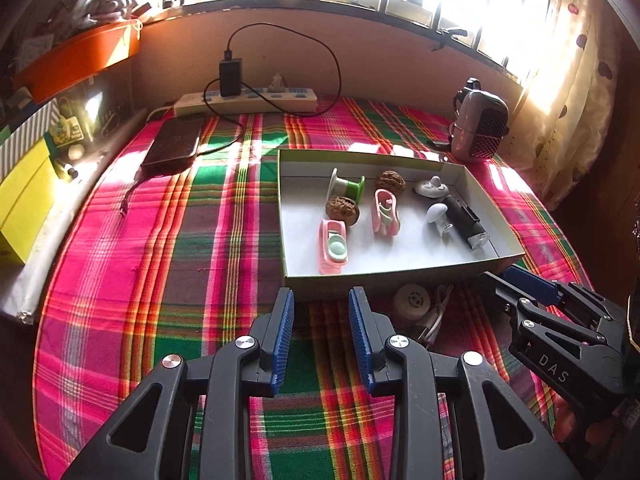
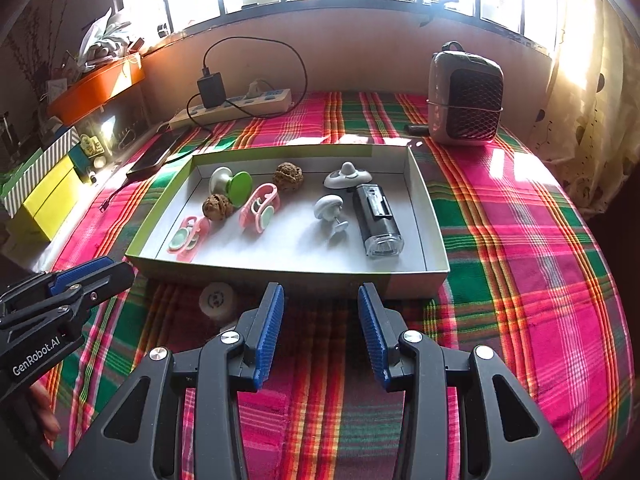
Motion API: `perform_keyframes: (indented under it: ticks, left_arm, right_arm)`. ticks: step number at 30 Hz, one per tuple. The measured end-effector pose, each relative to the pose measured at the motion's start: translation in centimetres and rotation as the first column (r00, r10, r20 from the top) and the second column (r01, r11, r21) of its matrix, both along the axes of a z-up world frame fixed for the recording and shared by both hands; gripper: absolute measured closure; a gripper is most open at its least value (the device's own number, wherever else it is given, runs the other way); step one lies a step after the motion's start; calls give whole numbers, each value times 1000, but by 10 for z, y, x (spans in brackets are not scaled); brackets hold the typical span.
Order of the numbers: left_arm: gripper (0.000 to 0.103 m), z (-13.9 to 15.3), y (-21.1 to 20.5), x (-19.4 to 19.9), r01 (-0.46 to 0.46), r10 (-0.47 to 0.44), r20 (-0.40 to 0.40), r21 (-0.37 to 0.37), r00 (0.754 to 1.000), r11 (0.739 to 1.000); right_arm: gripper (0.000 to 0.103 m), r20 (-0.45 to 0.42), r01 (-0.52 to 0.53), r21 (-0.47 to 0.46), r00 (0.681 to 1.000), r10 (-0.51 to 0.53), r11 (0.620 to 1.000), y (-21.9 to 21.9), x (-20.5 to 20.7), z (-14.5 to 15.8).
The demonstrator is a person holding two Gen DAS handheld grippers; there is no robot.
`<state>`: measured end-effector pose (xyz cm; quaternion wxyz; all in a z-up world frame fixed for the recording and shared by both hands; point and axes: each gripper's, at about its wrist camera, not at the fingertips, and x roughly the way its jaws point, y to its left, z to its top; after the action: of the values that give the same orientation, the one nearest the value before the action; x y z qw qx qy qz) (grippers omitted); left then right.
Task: Organize objects
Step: 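Withdraw both grippers from the box toward the white tin and cable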
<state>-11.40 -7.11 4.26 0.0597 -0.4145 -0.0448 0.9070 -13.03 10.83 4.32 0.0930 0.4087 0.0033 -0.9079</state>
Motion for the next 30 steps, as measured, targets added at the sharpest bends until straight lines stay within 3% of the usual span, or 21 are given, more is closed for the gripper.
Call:
perform_keyframes:
  ticks: [14,30]
  left_arm:
    - [76,-15,-23,19,8,-8,31,23,999,1000]
    - [76,-17,-14,15,35,-36,47,20,998,999]
  right_arm:
    - [57,47,-31,-52,998,34,998,-34,9,-18]
    - [57,71,-47,31,996,45,998,-41,9,-28]
